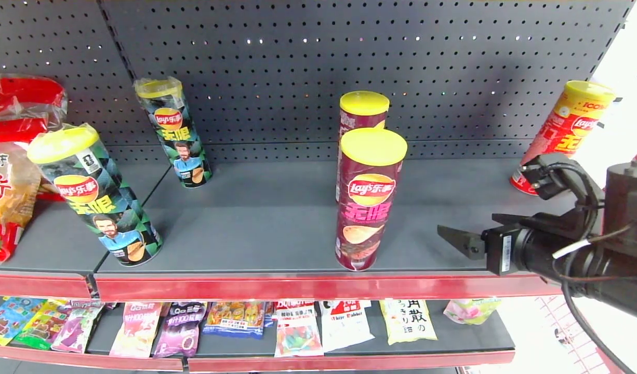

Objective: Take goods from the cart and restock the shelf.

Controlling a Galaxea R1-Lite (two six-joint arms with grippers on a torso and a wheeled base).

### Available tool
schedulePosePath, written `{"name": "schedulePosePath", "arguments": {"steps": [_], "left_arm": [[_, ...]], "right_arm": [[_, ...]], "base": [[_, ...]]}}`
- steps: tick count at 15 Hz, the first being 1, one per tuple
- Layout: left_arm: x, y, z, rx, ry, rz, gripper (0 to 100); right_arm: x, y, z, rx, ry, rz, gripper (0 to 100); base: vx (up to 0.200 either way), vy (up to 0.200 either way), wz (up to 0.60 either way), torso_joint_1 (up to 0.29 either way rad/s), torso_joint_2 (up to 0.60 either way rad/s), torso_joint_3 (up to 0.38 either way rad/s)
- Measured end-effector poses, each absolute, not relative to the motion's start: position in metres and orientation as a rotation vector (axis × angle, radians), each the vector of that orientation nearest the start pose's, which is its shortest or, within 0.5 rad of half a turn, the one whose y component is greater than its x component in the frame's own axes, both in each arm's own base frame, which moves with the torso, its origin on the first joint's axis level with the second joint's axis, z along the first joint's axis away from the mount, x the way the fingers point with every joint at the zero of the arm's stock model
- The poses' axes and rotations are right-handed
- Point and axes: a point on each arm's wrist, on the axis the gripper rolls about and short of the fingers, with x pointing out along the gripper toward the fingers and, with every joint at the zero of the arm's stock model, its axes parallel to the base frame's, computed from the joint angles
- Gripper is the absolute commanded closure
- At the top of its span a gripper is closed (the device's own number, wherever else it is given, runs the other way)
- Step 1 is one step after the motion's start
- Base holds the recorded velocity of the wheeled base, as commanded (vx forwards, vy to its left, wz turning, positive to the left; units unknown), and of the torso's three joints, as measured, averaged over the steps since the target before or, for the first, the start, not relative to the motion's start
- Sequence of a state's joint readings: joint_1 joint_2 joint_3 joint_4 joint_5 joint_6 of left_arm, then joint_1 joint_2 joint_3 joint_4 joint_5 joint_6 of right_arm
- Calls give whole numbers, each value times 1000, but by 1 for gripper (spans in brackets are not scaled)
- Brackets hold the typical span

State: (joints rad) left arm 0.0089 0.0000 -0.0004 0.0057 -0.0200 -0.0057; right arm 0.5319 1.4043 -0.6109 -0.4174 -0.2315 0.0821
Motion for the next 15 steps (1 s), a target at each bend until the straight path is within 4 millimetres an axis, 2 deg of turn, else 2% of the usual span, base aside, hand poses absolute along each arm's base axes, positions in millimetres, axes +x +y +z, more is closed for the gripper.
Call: {"name": "schedulePosePath", "arguments": {"steps": [5, 15], "left_arm": [[-23, -1, 75, -6, 5, -11, 0], [-23, -1, 75, -6, 5, -11, 0]], "right_arm": [[201, 129, 175, -112, 383, 293, 0], [216, 155, 168, -152, 401, 334, 0]], "base": [[0, 0, 0, 0, 0, 0], [0, 0, 0, 0, 0, 0]]}}
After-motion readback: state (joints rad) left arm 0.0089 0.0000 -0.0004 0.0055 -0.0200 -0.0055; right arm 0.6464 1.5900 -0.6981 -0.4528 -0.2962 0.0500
